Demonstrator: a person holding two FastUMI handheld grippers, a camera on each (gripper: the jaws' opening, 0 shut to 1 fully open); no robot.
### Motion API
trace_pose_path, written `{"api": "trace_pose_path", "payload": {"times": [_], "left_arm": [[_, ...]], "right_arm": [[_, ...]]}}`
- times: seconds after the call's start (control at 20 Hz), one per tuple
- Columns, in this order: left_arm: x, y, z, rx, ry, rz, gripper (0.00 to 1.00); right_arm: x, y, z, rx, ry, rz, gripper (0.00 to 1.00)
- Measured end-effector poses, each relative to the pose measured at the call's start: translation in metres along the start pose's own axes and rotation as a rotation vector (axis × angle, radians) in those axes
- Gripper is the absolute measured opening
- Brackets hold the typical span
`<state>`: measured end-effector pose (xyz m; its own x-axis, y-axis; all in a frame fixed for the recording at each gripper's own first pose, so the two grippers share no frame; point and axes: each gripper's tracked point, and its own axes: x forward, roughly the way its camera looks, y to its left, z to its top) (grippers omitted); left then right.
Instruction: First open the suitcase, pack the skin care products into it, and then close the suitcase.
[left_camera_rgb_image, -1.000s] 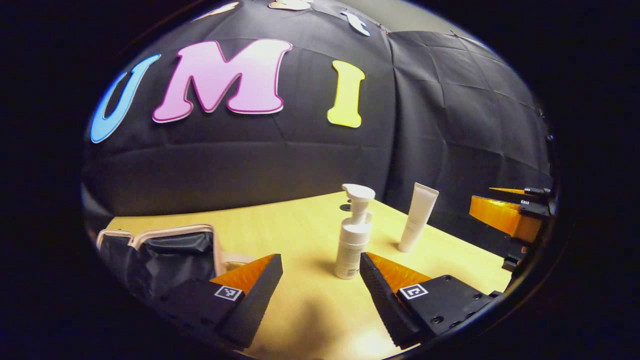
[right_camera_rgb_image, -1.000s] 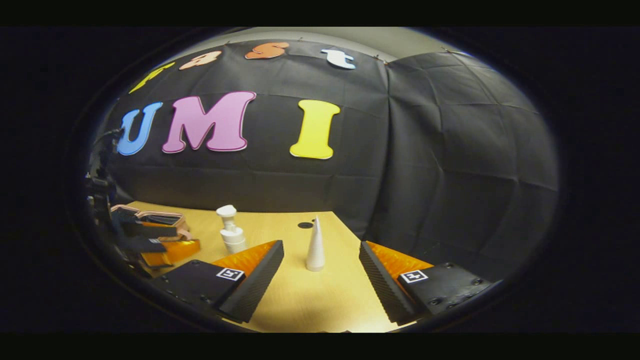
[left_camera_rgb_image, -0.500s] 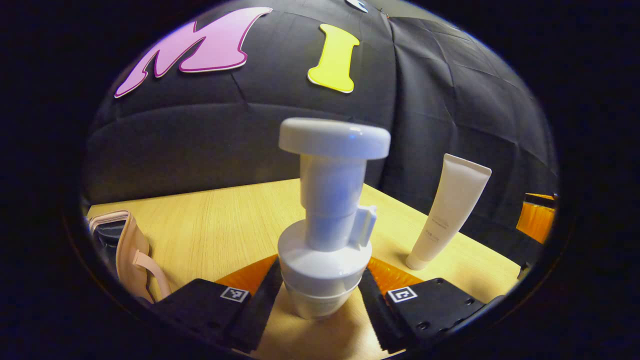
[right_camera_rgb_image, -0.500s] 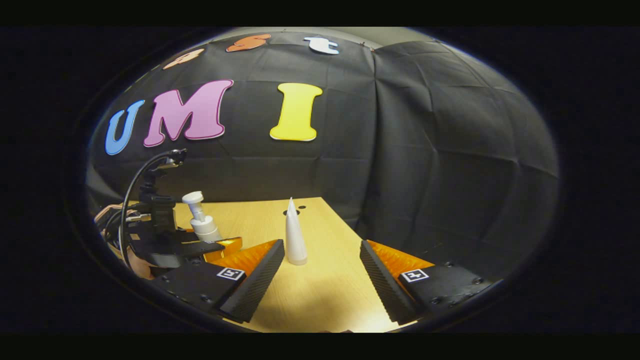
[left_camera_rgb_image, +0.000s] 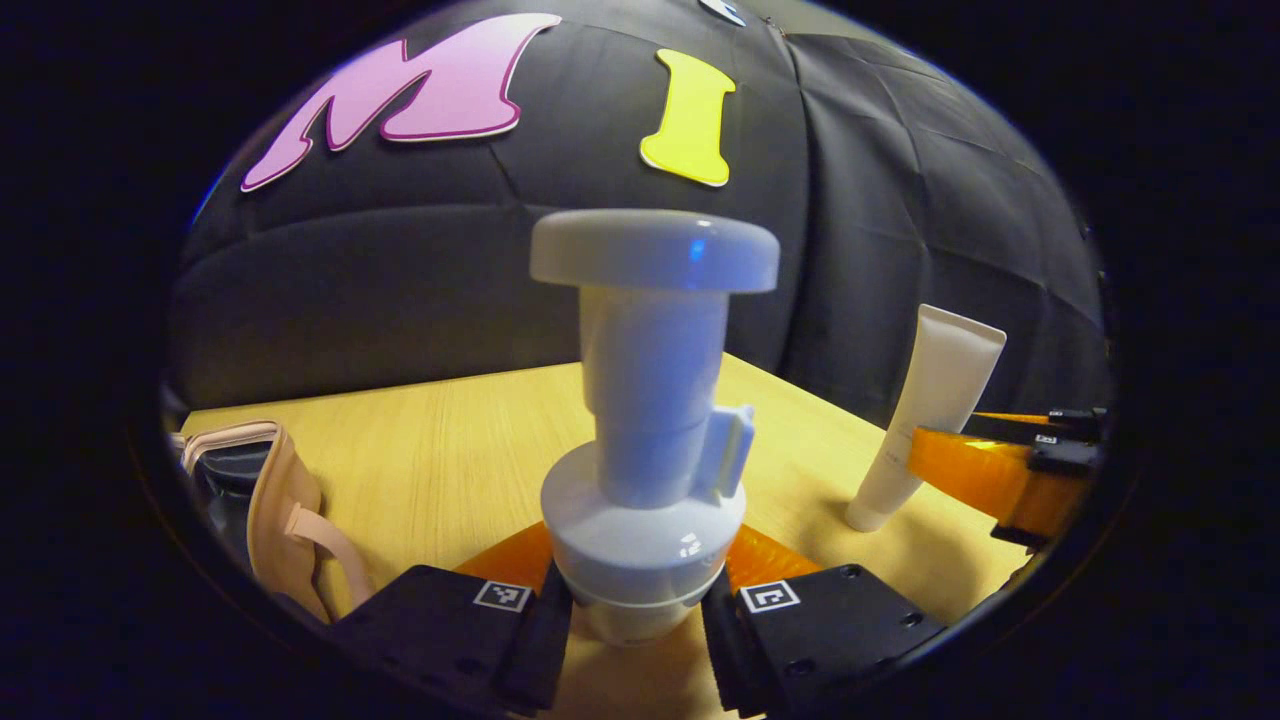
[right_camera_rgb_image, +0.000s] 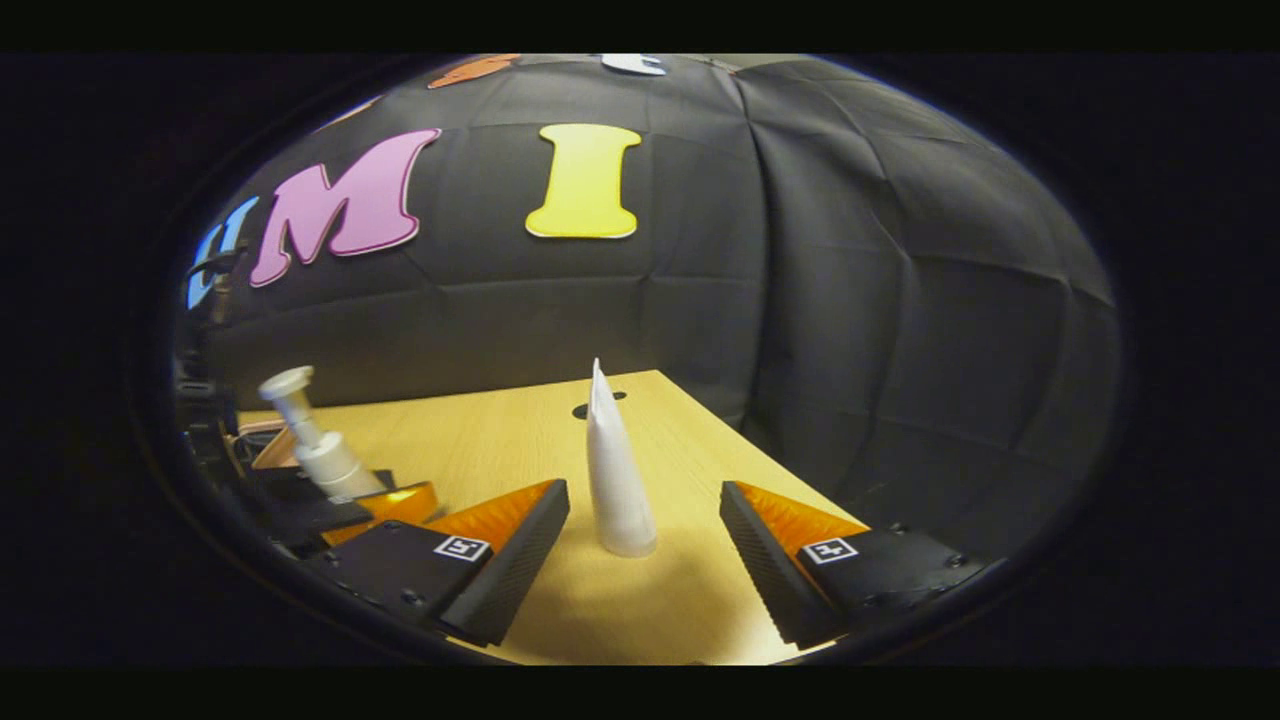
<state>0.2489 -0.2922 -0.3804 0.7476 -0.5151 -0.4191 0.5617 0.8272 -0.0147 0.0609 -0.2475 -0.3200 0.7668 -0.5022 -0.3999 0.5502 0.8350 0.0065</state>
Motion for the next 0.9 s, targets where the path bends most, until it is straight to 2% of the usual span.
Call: {"api": "trace_pose_path", "payload": {"times": [0.25, 0.3, 0.35, 0.45, 0.55, 0.6, 0.65, 0.7, 0.8, 0.9], "left_arm": [[-0.021, 0.010, -0.004, -0.040, 0.011, -0.002, 0.61], [-0.026, 0.009, -0.003, -0.053, 0.011, -0.006, 0.58], [-0.032, 0.009, -0.002, -0.064, 0.010, -0.012, 0.61], [-0.043, 0.007, 0.002, -0.075, 0.003, -0.025, 0.61], [-0.055, 0.009, 0.006, -0.082, -0.004, -0.031, 0.58], [-0.061, 0.011, 0.008, -0.086, -0.006, -0.031, 0.61], [-0.066, 0.013, 0.008, -0.089, -0.010, -0.029, 0.61], [-0.072, 0.017, 0.010, -0.093, -0.013, -0.025, 0.61], [-0.087, 0.026, 0.014, -0.099, -0.027, -0.013, 0.61], [-0.103, 0.037, 0.024, -0.114, -0.044, 0.001, 0.61]], "right_arm": [[0.039, 0.007, -0.018, -0.027, 0.034, -0.028, 0.97], [0.046, 0.009, -0.021, -0.033, 0.042, -0.034, 0.97], [0.050, 0.010, -0.023, -0.033, 0.046, -0.036, 0.97], [0.055, 0.011, -0.020, -0.032, 0.040, -0.046, 0.95], [0.059, 0.009, -0.018, -0.046, 0.039, -0.047, 0.65], [0.060, 0.013, -0.021, -0.048, 0.051, -0.030, 0.57], [0.057, 0.015, -0.022, -0.063, 0.054, -0.019, 0.55], [0.053, 0.018, -0.022, -0.092, 0.056, -0.009, 0.47], [0.043, 0.026, -0.027, -0.176, 0.058, 0.013, 0.41], [0.025, 0.039, -0.026, -0.222, 0.041, 0.054, 0.41]]}}
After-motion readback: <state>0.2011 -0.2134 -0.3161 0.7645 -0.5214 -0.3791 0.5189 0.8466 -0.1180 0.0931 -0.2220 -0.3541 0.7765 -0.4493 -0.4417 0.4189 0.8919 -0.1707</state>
